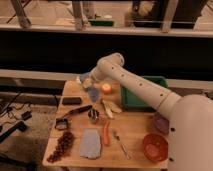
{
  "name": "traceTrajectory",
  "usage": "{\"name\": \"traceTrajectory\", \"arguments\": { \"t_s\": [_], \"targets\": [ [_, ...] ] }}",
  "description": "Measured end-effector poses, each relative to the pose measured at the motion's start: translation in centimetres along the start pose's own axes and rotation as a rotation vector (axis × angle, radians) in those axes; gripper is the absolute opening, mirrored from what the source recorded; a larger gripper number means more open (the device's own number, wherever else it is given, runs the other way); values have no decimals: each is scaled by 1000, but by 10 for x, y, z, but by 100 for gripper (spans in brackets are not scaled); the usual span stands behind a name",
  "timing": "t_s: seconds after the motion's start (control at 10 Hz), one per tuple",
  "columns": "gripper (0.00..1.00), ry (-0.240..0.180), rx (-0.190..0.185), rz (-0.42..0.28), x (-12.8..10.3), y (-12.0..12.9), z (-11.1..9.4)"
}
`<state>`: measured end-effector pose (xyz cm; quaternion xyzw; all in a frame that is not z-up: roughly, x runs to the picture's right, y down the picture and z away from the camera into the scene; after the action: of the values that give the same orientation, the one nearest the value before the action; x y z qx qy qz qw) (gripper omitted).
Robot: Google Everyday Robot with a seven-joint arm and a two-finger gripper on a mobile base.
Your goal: Place sponge in paper cup
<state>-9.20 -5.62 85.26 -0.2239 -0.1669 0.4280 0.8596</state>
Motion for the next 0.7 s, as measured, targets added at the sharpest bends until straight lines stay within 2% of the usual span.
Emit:
{"name": "traceTrajectory", "arguments": {
  "t_s": [0.3,0.7],
  "targets": [
    [13,-7,-9,-5,-10,-5,8],
    [13,-6,-8,-4,-9,-6,8]
  ]
}}
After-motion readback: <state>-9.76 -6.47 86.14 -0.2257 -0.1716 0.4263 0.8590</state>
